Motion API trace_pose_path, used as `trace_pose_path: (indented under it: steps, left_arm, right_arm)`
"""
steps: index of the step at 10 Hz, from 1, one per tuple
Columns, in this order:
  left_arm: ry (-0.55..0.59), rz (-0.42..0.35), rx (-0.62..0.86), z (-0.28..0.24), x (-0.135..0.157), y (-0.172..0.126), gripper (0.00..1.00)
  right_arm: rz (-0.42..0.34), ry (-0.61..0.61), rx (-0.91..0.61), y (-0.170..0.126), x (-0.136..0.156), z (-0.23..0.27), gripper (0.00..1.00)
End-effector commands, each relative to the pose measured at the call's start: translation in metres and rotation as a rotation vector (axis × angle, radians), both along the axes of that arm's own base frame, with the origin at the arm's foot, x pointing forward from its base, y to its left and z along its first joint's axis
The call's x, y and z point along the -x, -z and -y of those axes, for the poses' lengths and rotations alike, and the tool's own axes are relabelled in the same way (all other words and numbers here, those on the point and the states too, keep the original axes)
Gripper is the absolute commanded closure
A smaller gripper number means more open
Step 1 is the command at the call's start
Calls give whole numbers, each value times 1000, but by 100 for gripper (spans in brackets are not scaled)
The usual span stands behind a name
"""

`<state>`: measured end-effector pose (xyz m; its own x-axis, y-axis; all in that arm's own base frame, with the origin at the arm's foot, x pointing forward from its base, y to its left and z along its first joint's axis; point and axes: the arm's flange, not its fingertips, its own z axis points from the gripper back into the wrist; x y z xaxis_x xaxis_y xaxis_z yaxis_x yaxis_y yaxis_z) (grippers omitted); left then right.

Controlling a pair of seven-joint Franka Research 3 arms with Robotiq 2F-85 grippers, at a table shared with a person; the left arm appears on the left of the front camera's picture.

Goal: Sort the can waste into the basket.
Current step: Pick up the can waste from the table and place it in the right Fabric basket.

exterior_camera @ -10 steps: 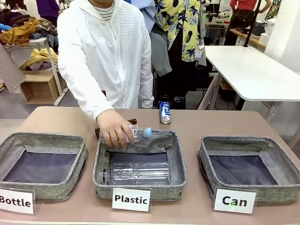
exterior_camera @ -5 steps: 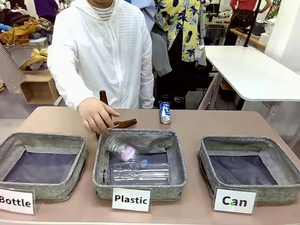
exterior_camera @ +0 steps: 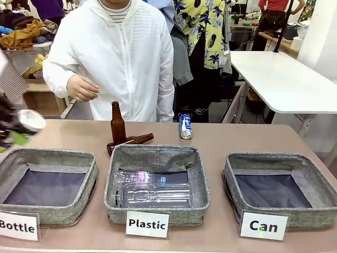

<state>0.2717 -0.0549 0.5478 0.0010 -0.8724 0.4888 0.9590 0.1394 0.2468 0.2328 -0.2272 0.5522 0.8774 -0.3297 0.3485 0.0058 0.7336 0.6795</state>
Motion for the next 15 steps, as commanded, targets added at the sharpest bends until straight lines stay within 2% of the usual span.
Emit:
trace_pose_path:
  steps: [1, 3, 4, 5, 6, 8, 9, 10, 11, 13, 14, 15]
  left_arm:
    - [167, 29, -34, 88, 8, 11, 68]
    - [333, 8, -24, 203, 15, 10, 68]
    - [331, -27, 17, 272, 20, 17, 68]
    - [274, -95, 101, 349, 24, 27, 68]
    - [254, -99, 114, 410, 26, 39, 68]
    - [230, -23, 153, 497, 34, 51, 68]
    - [219, 9, 193, 532, 37, 56, 68]
    - [185, 47, 212, 559, 36, 63, 68]
    - [164, 67, 197, 575, 32, 71, 68]
    - [153, 77, 160, 595, 17, 87, 68]
    - [139, 102, 150, 600, 11, 90, 68]
    - [153, 91, 145, 601, 5, 92, 68]
  right_arm:
    - [16, -65, -17, 0, 0, 0, 0]
    - [14, -242, -31, 2, 12, -8, 0]
    - [19, -317, -29, 2, 16, -15, 0]
    - [21, -365, -15, 5, 19, -19, 0]
    - [9, -378, -12, 7, 22, -19, 0]
    - [2, -371, -8, 14, 34, -8, 0]
    - [-17, -384, 6, 23, 43, 1, 0]
    - [-87, -404, 38, 35, 53, 9, 0]
    - [-98, -394, 12, 43, 58, 16, 0]
    - [-72, -309, -59, 52, 60, 30, 0]
    - [-93, -351, -14, 47, 57, 12, 0]
    - [-93, -351, -14, 47, 57, 12, 0]
